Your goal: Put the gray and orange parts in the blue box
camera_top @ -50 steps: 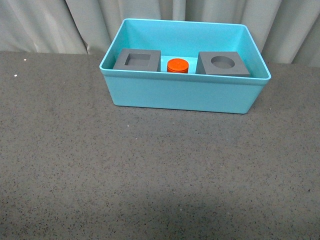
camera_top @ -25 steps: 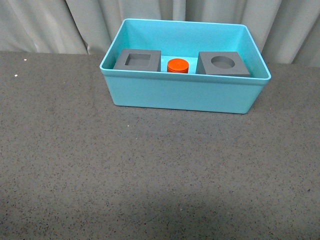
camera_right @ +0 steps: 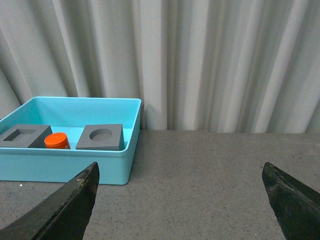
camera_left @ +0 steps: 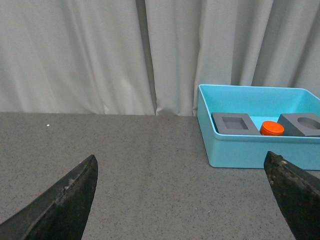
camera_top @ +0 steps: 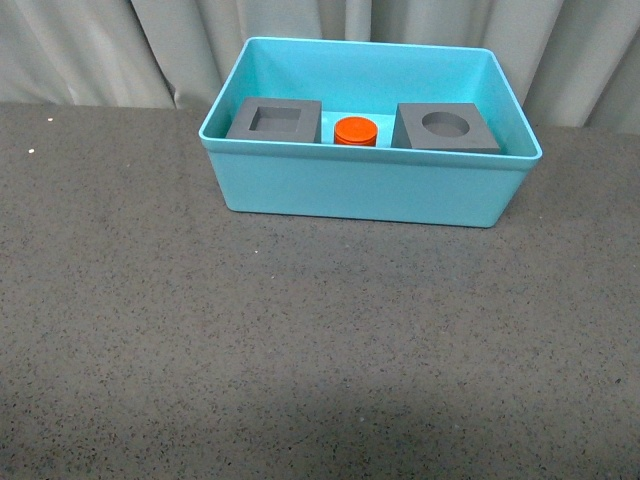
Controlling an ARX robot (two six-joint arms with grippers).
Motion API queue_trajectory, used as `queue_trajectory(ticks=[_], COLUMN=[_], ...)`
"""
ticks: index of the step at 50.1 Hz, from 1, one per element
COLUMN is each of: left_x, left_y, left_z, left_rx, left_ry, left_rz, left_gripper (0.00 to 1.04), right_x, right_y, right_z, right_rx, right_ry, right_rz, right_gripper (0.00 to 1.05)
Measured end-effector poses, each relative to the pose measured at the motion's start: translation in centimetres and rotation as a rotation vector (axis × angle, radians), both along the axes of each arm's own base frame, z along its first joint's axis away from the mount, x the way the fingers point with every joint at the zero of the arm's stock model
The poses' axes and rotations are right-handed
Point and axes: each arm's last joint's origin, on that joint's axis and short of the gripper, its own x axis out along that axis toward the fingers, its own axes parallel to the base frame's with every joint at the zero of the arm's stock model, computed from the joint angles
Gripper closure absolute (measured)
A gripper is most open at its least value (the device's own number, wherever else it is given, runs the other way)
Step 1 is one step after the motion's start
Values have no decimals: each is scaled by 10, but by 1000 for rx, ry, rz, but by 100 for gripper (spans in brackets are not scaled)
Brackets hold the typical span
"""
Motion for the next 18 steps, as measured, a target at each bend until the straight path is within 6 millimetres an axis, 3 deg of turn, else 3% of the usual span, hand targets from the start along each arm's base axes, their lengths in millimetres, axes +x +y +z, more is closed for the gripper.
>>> queue_trajectory(ticks=[18], left_x=[0], left_y=[0], left_z=[0], left_rx=[0], left_ry=[0], left_rz=[0], left_gripper=[7], right_x=[0], right_y=[0], right_z=[0], right_rx=[0], right_ry=[0], right_rz=[0], right_gripper=[10])
